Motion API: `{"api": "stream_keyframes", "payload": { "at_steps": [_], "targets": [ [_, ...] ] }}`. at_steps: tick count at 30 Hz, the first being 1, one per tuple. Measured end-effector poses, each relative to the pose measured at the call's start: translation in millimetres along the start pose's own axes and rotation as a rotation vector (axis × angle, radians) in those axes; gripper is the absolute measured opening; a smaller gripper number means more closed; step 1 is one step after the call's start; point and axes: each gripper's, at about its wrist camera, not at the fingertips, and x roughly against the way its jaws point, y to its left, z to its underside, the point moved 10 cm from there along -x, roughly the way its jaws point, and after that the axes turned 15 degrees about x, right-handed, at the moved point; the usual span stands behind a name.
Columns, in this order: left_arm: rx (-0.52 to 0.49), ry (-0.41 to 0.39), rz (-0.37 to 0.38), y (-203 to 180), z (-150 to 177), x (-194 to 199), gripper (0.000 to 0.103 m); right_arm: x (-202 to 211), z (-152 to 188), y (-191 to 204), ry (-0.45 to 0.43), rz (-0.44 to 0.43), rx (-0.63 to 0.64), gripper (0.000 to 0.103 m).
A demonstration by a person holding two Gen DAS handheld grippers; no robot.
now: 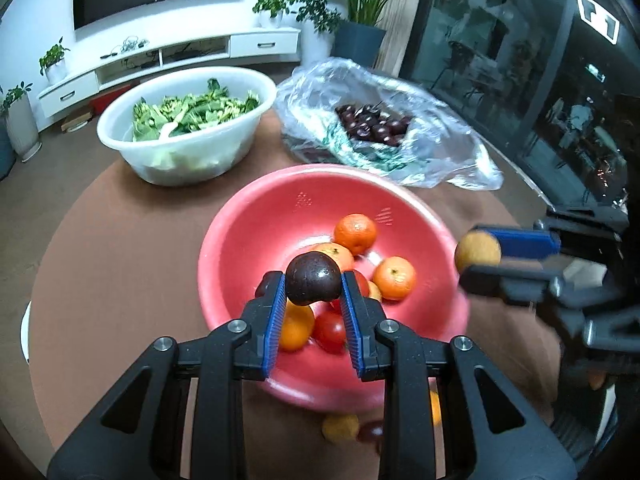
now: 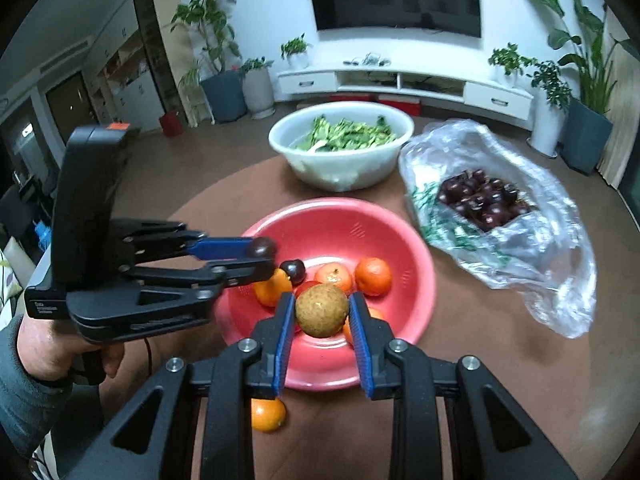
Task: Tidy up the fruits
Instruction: 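Carry the plum and longan into the red bowl and open both tools, then withdraw both tools from the red bowl back toward the fruits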
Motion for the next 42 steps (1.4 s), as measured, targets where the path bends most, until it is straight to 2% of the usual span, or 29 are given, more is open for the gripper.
{"api": "stream_keyframes", "payload": {
  "at_steps": [7,14,26,30,37,38,39,41,42],
  "targets": [
    [-0.043,0.031,-0.029,-2,2,-34,0.026,-41,16,3,0.099,0.002,0.030,0.030],
    [-0.062,0.014,-0.035,-1,-2,-38,0.026,-58,27,4,0.145,0.013,0.045,0.030],
    [-0.048,0.009,-0.057,6,0,-35,0.027,-63,27,3,0.147,0.018,0.046,0.031],
    [-0.036,0.013,-0.063,10,0,-35,0.028,-63,26,3,0.144,0.020,0.045,0.038],
    [-0.035,0.016,-0.064,9,3,-33,0.028,-63,26,4,0.144,0.025,0.044,0.038],
    [-0.033,0.016,-0.064,9,3,-33,0.033,-61,26,4,0.139,0.027,0.040,0.038],
    [-0.028,0.008,-0.070,10,3,-32,0.050,-58,26,5,0.134,0.027,0.038,0.038],
    [-0.015,-0.009,-0.054,9,0,-28,0.073,-50,25,6,0.119,0.032,0.036,0.038],
    [-0.010,-0.017,-0.046,8,-1,-26,0.074,-46,25,6,0.112,0.038,0.037,0.039]
  ]
}}
